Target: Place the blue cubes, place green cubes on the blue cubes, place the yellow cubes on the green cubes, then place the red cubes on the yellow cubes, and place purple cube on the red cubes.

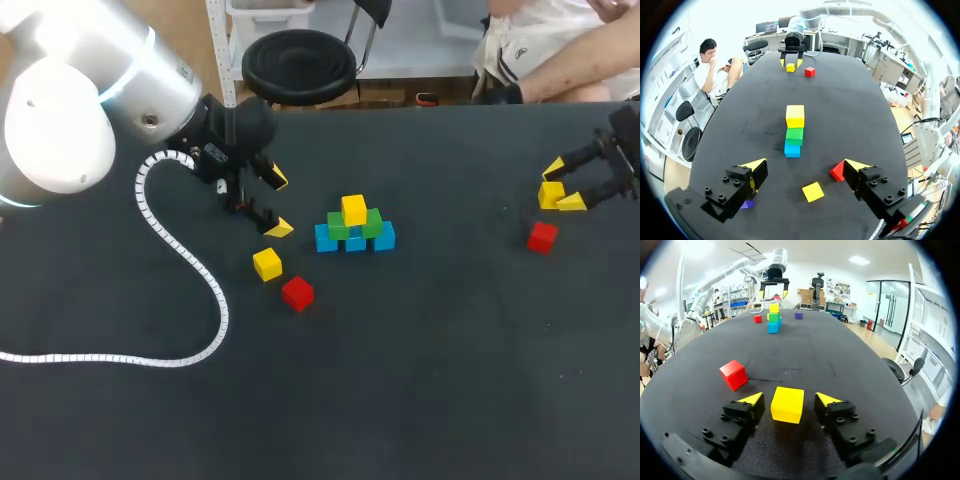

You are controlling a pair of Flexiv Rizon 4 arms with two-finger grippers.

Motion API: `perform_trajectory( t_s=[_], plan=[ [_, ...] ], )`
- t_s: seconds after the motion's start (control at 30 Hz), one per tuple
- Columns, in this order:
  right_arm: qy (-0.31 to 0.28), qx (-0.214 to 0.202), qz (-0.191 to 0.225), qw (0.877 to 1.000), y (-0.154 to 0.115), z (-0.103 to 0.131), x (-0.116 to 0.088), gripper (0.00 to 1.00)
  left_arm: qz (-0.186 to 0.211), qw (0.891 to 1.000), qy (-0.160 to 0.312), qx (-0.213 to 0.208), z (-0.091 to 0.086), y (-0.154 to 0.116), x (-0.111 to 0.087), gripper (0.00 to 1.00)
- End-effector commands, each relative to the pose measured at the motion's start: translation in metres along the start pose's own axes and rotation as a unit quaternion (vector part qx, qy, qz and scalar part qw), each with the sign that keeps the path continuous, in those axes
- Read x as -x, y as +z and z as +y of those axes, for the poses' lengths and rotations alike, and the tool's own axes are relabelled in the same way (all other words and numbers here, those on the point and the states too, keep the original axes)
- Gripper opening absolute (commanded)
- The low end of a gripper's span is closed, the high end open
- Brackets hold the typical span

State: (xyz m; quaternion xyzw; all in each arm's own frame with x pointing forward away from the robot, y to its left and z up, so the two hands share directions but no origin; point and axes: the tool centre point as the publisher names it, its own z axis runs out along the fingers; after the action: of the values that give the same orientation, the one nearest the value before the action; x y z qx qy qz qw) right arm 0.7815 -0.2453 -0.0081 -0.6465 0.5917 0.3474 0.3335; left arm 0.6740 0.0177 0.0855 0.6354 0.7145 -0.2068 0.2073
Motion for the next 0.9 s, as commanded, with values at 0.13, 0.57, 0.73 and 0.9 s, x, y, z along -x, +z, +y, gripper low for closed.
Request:
perform_trajectory(
  t_s=[0.13, 0.57, 0.73, 0.9],
  plan=[
    [-0.019, -0.015, 0.016, 1.0, -0.007, 0.016, 0.019, 0.0, -0.001, 1.0, 0.001, 0.0, 0.0, 0.0, -0.001, 1.0],
    [-0.028, -0.013, 0.012, 0.999, -0.005, 0.015, 0.025, 0.0, -0.001, 1.0, 0.001, 0.0, 0.0, 0.0, -0.001, 1.0],
    [-0.032, -0.011, 0.015, 0.999, -0.004, 0.015, 0.041, 0.0, -0.001, 1.0, 0.001, 0.0, 0.0, 0.0, -0.001, 1.0],
    [-0.031, -0.015, 0.022, 0.999, -0.005, 0.016, 0.059, 0.0, -0.001, 1.0, 0.001, 0.0, 0.0, 0.0, -0.001, 1.0]
  ],
)
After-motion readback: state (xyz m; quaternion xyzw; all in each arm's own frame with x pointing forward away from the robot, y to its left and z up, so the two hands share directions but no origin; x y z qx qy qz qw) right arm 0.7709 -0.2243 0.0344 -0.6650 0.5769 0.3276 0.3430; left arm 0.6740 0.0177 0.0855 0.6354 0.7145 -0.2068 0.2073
